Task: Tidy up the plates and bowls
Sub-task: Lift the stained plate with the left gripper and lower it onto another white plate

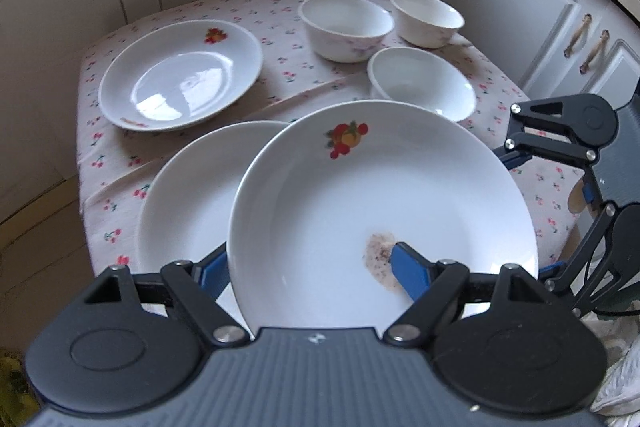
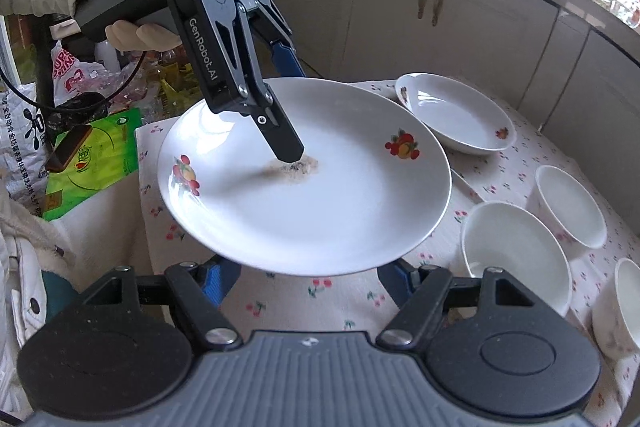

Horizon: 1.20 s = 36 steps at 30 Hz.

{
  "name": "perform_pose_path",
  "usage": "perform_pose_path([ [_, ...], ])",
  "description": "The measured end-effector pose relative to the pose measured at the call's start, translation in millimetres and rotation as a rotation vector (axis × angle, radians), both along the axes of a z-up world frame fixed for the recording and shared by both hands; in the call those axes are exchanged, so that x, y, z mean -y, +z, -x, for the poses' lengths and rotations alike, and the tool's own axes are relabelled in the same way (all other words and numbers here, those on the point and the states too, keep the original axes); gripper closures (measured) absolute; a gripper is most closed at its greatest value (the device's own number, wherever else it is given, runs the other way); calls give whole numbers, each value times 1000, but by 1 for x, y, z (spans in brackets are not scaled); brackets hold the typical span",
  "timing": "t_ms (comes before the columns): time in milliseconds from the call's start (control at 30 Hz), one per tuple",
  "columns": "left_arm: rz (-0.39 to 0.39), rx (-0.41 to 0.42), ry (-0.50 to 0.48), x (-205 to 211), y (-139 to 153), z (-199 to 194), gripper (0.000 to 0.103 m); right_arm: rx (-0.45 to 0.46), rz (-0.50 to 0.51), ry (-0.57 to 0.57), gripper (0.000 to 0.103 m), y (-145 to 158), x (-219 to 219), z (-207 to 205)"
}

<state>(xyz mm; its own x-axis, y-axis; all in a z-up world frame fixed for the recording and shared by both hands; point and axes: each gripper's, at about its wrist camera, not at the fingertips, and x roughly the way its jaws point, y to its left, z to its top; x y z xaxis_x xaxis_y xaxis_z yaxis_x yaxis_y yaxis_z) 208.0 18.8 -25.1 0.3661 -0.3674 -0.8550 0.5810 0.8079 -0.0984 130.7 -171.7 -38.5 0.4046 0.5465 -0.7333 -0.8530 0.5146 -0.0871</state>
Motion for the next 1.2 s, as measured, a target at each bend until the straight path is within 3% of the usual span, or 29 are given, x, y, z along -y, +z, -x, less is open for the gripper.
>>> perform_pose_path([
  [433, 24, -21, 29, -30, -19, -31, 21, -31, 9, 3, 24, -9, -29, -26],
  [1200, 19, -52, 1, -28, -38, -59, 20, -93, 23, -58, 24, -12, -37, -42],
])
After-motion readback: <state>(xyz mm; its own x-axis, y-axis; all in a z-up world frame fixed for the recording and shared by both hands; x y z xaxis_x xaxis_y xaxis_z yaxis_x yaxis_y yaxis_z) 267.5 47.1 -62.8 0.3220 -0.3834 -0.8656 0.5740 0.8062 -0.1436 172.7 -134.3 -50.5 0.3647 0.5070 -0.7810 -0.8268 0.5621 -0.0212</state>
